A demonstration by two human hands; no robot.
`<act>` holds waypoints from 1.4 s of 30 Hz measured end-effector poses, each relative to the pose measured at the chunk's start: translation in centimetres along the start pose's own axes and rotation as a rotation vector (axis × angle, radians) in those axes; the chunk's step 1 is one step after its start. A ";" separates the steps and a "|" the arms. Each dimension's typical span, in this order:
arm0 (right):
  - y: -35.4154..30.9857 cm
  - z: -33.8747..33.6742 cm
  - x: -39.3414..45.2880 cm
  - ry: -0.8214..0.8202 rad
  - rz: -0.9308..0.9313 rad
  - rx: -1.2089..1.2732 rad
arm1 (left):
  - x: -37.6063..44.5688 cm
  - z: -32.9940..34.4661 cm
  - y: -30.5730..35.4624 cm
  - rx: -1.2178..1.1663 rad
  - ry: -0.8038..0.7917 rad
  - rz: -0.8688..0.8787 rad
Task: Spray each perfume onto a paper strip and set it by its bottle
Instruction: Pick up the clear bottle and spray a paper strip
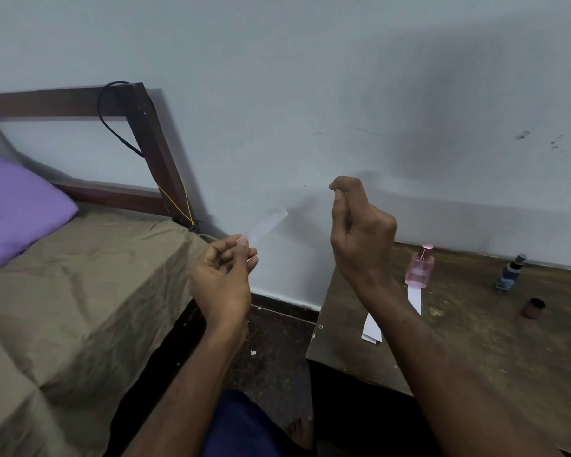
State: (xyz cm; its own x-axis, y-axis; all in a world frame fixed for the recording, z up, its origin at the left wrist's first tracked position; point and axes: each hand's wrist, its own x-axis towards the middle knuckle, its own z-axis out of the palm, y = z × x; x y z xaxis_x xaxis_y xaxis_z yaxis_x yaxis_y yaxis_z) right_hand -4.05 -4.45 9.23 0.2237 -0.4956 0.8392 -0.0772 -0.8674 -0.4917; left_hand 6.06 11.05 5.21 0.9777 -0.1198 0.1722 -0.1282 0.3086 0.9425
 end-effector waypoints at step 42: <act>3.2 -1.5 -0.5 -0.164 0.100 0.096 | 1.9 0.4 1.0 -0.183 -0.069 -0.130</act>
State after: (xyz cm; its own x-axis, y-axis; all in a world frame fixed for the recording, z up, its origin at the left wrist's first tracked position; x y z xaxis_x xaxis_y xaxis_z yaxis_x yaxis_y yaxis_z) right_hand -5.81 -7.08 7.58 0.3752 -0.5580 0.7402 -0.0153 -0.8022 -0.5969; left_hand 7.72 10.73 6.65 0.9695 -0.2325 0.0777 0.0367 0.4510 0.8918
